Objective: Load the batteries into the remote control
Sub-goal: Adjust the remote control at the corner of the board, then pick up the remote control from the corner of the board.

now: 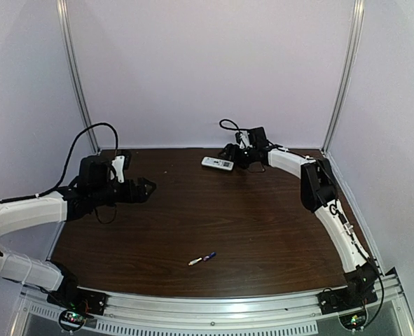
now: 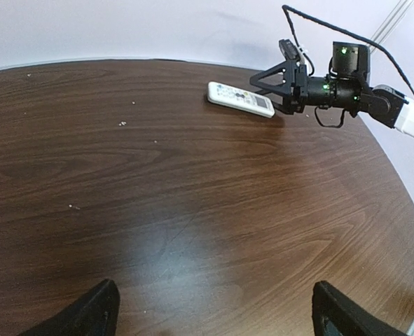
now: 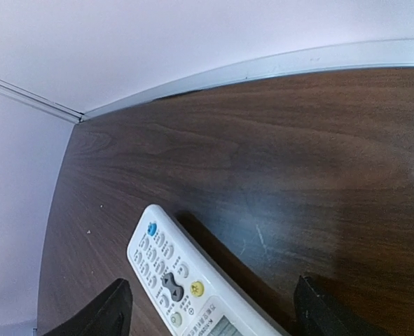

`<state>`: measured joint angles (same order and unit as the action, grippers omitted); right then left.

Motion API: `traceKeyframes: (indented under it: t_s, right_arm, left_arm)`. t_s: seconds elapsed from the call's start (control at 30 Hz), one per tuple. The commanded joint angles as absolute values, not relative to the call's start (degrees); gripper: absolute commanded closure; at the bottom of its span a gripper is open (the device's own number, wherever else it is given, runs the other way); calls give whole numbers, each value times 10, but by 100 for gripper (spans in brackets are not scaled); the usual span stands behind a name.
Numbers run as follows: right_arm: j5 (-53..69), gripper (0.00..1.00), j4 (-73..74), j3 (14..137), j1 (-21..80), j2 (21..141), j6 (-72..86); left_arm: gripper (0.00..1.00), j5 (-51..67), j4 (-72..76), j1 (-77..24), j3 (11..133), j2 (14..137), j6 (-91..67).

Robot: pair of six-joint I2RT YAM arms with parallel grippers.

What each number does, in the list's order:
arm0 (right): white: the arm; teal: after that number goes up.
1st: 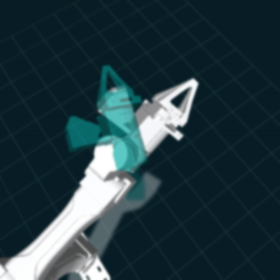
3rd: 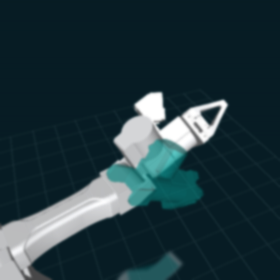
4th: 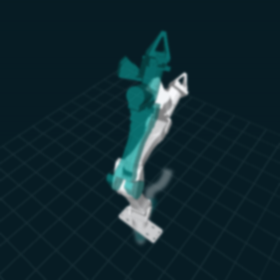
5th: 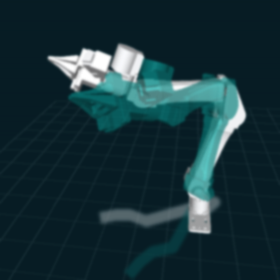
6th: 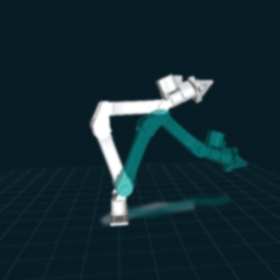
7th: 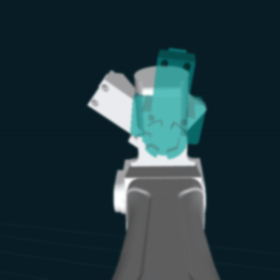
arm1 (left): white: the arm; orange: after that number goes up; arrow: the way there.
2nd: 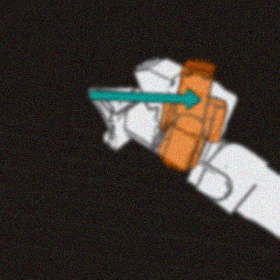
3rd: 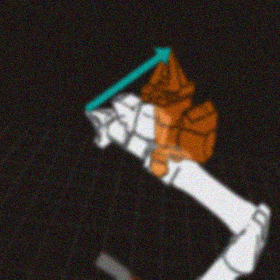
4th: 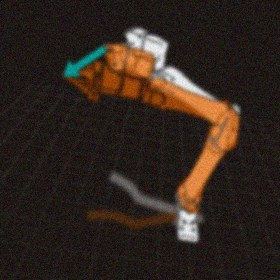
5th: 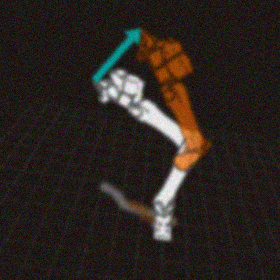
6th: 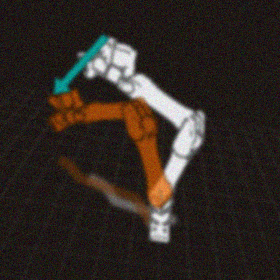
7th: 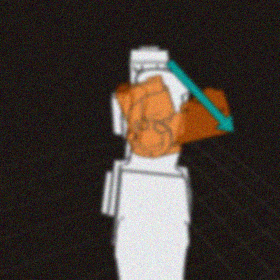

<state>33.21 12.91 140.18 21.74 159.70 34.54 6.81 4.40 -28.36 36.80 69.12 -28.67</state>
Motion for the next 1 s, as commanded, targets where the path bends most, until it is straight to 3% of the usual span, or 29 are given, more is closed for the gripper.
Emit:
traceKeyframes:
  t_s: [0.0,0.43,0.77,0.97]
  right_arm:
    - [342,20,192,1375,241,1582,299]
    - [125,14,351,1365,300,1542,92]
    - [12,20,370,1366,322,1544,34]
    - [3,43,373,1367,327,1542,17]
  left_arm:
    - [3,61,51,-287,355,672,-288]
    - [2,71,62,-287,338,657,-293]
    - [3,60,55,-287,337,650,-292]
    - [3,60,55,-287,338,652,-290]
